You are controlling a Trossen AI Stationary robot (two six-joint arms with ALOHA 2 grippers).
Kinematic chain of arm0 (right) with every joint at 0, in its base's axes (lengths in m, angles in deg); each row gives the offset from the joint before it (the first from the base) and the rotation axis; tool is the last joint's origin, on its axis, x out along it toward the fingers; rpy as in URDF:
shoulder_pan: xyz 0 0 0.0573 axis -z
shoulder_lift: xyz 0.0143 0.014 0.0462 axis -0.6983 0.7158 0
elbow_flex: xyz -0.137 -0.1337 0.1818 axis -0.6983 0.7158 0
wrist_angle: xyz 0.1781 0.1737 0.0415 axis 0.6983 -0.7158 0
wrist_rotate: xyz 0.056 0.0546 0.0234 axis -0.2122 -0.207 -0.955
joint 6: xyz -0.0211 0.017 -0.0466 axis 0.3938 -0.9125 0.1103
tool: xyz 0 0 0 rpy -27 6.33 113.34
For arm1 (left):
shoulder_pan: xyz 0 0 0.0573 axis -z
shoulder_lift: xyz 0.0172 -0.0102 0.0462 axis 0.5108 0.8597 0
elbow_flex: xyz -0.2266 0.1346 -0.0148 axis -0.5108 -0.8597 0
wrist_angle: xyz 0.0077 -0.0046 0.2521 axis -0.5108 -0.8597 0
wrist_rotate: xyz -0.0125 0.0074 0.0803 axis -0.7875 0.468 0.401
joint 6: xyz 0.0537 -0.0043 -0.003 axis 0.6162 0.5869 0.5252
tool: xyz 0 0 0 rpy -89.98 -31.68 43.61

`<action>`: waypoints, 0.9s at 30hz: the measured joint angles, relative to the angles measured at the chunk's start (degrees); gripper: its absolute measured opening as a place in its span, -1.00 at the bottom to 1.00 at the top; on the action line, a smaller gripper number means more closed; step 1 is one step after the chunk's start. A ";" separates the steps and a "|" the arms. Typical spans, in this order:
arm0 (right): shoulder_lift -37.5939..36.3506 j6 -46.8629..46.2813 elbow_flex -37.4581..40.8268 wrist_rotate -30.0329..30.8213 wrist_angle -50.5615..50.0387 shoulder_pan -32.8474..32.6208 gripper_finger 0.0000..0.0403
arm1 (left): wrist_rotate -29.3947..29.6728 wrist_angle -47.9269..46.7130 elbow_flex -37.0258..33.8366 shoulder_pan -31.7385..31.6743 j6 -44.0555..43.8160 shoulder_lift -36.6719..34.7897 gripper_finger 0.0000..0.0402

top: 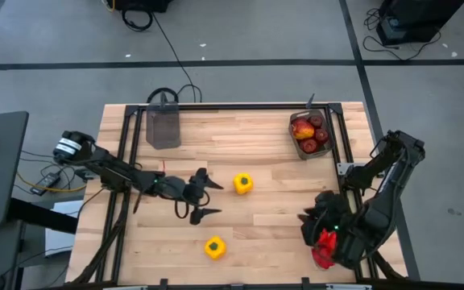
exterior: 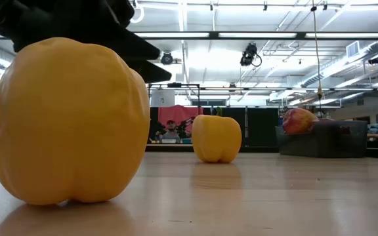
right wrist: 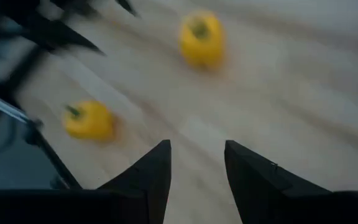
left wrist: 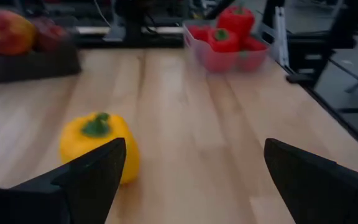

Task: Sort produce into baskets
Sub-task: Put the top yellow bell pepper into the left dark gray bin

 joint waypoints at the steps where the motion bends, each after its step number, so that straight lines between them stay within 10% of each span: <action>1: 0.21 2.66 -0.16 3.29 1.31 0.64 -0.20 | 0.41 1.42 0.00 -0.43 0.64 0.81 0.93; 9: 7.86 28.50 -0.12 13.77 14.83 10.09 -0.20 | 2.72 7.67 0.00 -2.46 -2.24 7.93 0.93; 27: 20.60 61.04 -0.01 4.31 24.46 31.89 -0.24 | 4.33 2.48 -0.02 -10.37 6.59 8.11 0.93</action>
